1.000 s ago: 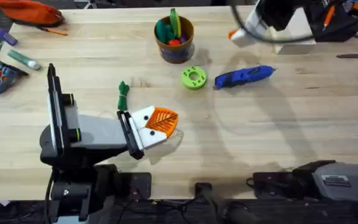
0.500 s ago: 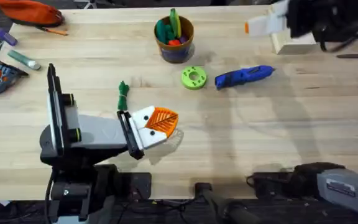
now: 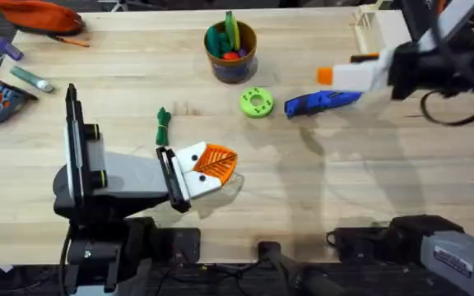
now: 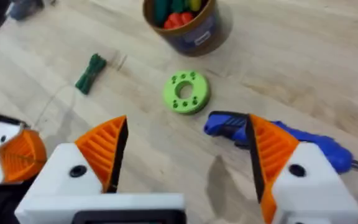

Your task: Pick up the gripper from the table and insert it into the empty holder that is missing its gripper. Then pick up a screw, insert it into the mounting hole, and use the screwdriver to tighten it. Finally, clean up the table by picking up the vegetable and placing it into the bucket.

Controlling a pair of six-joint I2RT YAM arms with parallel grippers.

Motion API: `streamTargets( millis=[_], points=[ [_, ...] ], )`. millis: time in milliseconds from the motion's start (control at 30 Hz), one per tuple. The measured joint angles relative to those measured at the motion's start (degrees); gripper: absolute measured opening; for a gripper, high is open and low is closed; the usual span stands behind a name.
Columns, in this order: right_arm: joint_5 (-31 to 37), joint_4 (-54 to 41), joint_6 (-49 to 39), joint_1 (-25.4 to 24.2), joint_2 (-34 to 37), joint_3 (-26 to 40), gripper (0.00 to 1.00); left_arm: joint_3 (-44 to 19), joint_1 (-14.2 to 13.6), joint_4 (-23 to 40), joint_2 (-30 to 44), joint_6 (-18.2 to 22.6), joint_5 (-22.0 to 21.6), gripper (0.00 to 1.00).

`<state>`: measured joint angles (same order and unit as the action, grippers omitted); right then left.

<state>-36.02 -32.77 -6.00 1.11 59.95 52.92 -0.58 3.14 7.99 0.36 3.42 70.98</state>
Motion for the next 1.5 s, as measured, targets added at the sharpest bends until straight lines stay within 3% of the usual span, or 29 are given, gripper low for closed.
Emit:
streamTargets(
  millis=[200, 967, 1167, 1233, 1500],
  points=[
    [-1.0, 3.6, -1.0, 3.7, 0.2, -3.8, 0.991, 0.0, 0.0, 0.0, 0.0, 0.0, 0.2, 0.006],
    [-1.4, 3.6, -1.6, 3.7, 0.1, -3.8, 0.992, 0.0, 0.0, 0.0, 0.0, 0.1, 0.2, 0.026],
    [-1.4, 3.6, -1.6, 3.7, 0.2, -3.8, 0.992, 0.0, 0.0, 0.1, 0.0, 0.1, 0.4, 0.926],
    [-1.4, 3.6, -1.6, 3.7, 0.1, -3.8, 0.992, 0.0, 0.0, 0.1, 0.0, 0.0, 0.4, 0.981],
    [-1.4, 3.5, -1.6, 3.7, 0.2, -3.8, 0.992, 0.0, 0.0, 0.0, 0.0, 0.2, 0.2, 0.985]
  ],
)
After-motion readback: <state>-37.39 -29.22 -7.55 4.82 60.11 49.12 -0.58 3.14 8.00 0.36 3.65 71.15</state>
